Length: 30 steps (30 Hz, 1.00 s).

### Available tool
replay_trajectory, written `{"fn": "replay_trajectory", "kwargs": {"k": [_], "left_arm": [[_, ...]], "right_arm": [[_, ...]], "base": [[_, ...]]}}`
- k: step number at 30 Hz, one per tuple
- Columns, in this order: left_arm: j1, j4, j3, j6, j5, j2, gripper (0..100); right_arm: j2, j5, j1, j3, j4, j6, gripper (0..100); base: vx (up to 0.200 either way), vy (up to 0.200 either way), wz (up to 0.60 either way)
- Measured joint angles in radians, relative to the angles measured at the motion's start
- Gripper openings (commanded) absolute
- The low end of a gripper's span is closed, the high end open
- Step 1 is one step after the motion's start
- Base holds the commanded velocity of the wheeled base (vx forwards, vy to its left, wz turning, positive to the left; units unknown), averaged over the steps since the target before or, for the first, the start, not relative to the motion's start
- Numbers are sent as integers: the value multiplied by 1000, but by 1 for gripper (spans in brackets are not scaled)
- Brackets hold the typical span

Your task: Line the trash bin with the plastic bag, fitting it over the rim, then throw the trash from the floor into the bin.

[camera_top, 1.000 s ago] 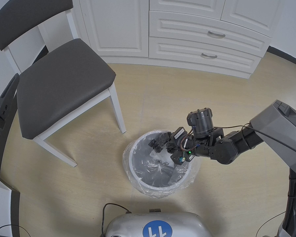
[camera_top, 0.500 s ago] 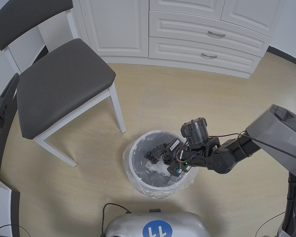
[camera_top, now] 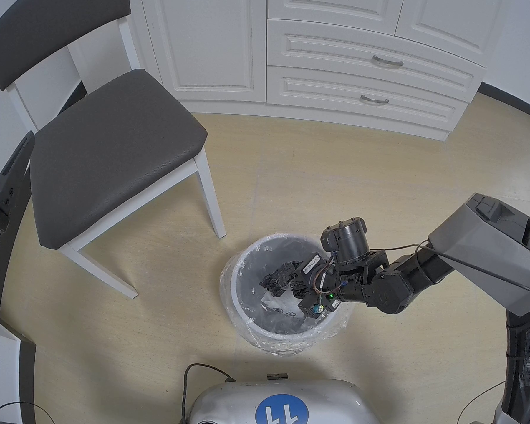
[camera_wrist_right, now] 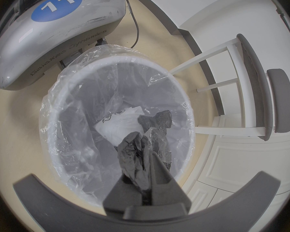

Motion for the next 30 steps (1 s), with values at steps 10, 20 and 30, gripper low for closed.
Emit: {"fn": "replay_trajectory", "kwargs": {"k": [10, 20, 30], "left_arm": [[0, 0, 0, 0, 0, 0, 100], [0, -3, -1, -1, 0, 0, 100], [1, -3, -1, -1, 0, 0, 100]], "right_arm": [[9, 1, 8, 1, 10, 2, 100], [12, 1, 24, 5, 11, 11, 100], [15, 2, 36, -3, 6, 41, 100]], "base": [[0, 0, 0], [0, 0, 0], [0, 0, 0]]}}
